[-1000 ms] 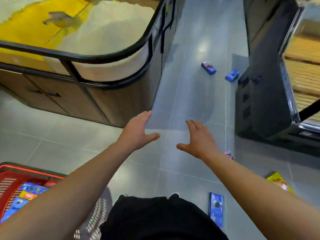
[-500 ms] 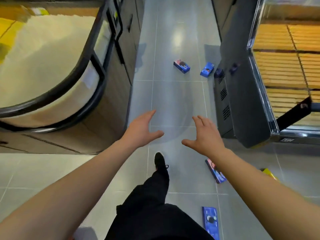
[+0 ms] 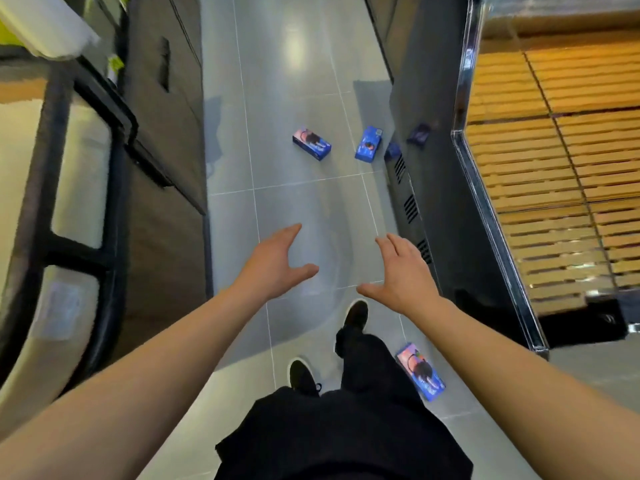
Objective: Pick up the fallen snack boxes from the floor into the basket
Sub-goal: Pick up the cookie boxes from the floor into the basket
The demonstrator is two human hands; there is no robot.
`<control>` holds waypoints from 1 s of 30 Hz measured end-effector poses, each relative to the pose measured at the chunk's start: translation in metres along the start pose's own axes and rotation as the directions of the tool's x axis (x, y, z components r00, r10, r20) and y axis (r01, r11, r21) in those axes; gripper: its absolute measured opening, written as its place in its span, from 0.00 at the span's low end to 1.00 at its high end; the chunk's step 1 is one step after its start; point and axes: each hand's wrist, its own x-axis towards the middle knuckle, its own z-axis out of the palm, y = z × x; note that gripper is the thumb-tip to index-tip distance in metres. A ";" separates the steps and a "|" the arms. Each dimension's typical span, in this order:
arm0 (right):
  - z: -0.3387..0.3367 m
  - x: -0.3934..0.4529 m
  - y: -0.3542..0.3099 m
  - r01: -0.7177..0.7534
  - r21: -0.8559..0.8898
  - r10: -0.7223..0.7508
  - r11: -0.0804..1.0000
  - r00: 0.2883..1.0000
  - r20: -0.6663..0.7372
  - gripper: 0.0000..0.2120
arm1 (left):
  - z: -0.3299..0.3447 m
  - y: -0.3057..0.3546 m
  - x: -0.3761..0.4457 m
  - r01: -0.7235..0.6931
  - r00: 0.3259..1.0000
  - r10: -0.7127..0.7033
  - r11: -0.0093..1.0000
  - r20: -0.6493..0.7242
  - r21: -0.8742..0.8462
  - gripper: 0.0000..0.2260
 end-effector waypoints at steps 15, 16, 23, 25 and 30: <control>-0.133 0.347 0.061 0.059 0.032 -0.061 0.998 0.996 0.061 0.47 | -0.079 0.060 0.350 0.084 0.995 -0.086 0.995 0.040 0.057 0.39; -0.141 0.365 0.061 0.066 0.034 -0.068 0.997 0.996 0.055 0.47 | -0.084 0.060 0.365 0.094 0.995 -0.096 0.994 0.039 0.048 0.39; -0.166 0.523 0.045 0.068 -0.006 -0.067 0.998 0.990 0.122 0.48 | -0.128 0.023 0.509 0.101 0.991 -0.104 0.994 0.088 0.040 0.41; -0.167 0.572 0.036 0.067 -0.035 -0.061 0.997 0.989 0.138 0.48 | -0.142 0.004 0.555 0.064 0.988 -0.078 0.993 0.131 0.103 0.42; -0.162 0.688 0.001 -0.037 -0.015 0.039 0.999 0.981 0.188 0.49 | -0.181 -0.042 0.679 -0.052 0.961 -0.005 0.979 0.277 0.198 0.40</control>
